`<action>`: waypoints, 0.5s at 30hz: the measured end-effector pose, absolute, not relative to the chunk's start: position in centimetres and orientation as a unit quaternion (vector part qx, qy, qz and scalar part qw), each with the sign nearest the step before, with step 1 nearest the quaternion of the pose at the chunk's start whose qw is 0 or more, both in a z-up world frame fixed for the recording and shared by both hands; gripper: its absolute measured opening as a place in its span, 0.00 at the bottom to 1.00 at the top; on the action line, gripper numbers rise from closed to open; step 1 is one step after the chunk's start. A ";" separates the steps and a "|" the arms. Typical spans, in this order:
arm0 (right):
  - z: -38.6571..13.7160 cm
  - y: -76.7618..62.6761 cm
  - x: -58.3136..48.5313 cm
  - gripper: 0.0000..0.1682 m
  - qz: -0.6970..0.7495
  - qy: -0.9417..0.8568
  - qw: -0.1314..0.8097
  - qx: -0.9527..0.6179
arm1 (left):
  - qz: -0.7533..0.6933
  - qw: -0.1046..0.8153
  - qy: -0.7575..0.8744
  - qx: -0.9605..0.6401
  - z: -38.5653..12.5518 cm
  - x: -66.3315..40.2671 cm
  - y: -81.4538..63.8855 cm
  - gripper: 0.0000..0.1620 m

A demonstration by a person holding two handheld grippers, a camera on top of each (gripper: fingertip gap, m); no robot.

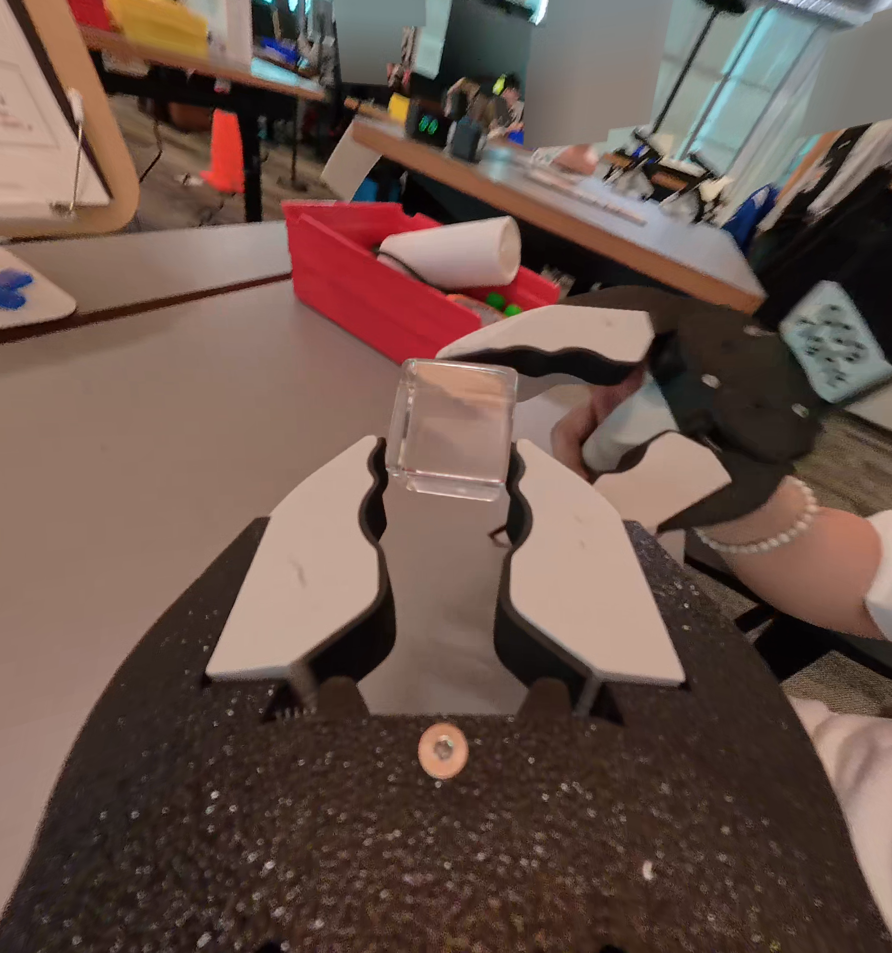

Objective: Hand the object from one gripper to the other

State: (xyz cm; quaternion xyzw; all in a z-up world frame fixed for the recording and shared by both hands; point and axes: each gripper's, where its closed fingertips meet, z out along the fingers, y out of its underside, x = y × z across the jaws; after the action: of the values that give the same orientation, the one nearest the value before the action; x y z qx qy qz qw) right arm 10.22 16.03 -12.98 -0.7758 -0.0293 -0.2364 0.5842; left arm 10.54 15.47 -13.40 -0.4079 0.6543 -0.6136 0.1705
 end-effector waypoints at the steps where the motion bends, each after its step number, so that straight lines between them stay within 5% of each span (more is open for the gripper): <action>1: -12.6 15.9 10.1 0.42 -0.196 -0.017 0.603 -0.773 | -0.631 0.165 0.649 -0.392 -12.8 10.3 15.7 0.27; 6: -10.4 14.9 8.1 0.50 0.117 0.043 0.684 -0.718 | -0.718 0.085 0.642 -0.256 -10.5 7.0 16.1 0.27; 11: -9.0 14.3 2.9 0.39 0.527 0.060 0.608 -0.591 | -0.759 0.076 0.639 -0.097 -9.5 2.9 16.0 0.27; 15: -9.9 15.4 1.6 0.36 0.604 0.082 0.566 -0.555 | -0.765 0.080 0.637 -0.052 -10.0 1.8 16.3 0.27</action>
State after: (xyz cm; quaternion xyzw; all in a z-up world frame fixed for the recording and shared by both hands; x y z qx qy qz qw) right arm 1.57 15.40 -9.88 -0.5554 0.0820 0.6036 0.5661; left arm 1.84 16.29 -9.99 -0.0521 0.6373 -0.7647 0.0799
